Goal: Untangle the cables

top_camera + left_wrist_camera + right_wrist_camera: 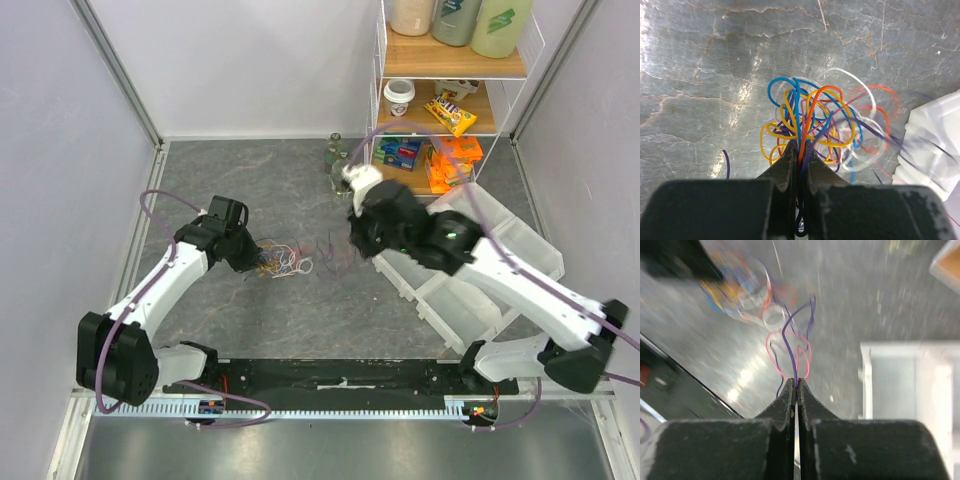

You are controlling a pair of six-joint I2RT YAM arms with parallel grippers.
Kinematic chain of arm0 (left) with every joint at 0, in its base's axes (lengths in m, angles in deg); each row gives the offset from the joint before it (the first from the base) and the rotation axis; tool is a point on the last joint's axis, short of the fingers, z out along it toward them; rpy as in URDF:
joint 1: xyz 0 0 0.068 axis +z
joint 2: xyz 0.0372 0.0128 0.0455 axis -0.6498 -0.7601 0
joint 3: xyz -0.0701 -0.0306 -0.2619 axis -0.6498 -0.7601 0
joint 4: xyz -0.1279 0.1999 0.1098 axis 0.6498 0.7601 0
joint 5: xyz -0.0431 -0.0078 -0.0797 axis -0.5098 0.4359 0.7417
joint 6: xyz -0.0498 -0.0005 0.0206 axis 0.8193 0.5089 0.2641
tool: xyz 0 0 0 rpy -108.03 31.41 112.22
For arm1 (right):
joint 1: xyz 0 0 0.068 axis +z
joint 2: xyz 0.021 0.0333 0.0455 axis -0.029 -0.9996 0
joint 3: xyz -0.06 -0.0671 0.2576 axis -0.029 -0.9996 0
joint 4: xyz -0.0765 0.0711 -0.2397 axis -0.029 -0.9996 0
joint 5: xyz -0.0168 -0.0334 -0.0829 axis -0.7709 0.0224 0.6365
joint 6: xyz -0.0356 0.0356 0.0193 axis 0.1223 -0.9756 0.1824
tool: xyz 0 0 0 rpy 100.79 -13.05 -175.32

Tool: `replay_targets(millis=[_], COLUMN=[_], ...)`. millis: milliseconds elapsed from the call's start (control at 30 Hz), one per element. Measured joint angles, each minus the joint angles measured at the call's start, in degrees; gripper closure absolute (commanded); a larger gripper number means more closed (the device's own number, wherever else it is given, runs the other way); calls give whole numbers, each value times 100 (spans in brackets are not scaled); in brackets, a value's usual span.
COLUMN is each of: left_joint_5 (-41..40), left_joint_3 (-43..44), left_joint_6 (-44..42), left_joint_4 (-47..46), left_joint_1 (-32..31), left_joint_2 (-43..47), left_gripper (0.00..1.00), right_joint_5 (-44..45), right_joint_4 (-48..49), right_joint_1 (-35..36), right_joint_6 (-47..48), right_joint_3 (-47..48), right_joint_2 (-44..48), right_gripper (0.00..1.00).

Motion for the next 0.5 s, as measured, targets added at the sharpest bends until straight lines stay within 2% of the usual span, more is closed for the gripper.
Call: replay_targets(millis=[67, 167, 267, 367, 500], left_joint_5=[-114, -221, -280, -308, -328], left_joint_3=[76, 111, 111, 111, 111], left_joint_6=[-66, -127, -136, -136, -138], left_joint_4=[114, 223, 354, 415, 433], left_joint_1=[11, 11, 11, 15, 15], left_joint_2=[94, 190, 199, 214, 245], left_gripper=[98, 98, 98, 98, 98], right_joint_5=[-28, -164, -289, -323, -343], right_joint_4=[-15, -59, -87, -13, 212], right_joint_1=[0, -2, -2, -2, -2], right_joint_6=[-37, -42, -50, -35, 4], right_joint_3=[-802, -1749, -2247, -2341, -2457], right_joint_2=[-221, -518, -566, -566, -647], right_gripper=[100, 99, 87, 81, 59])
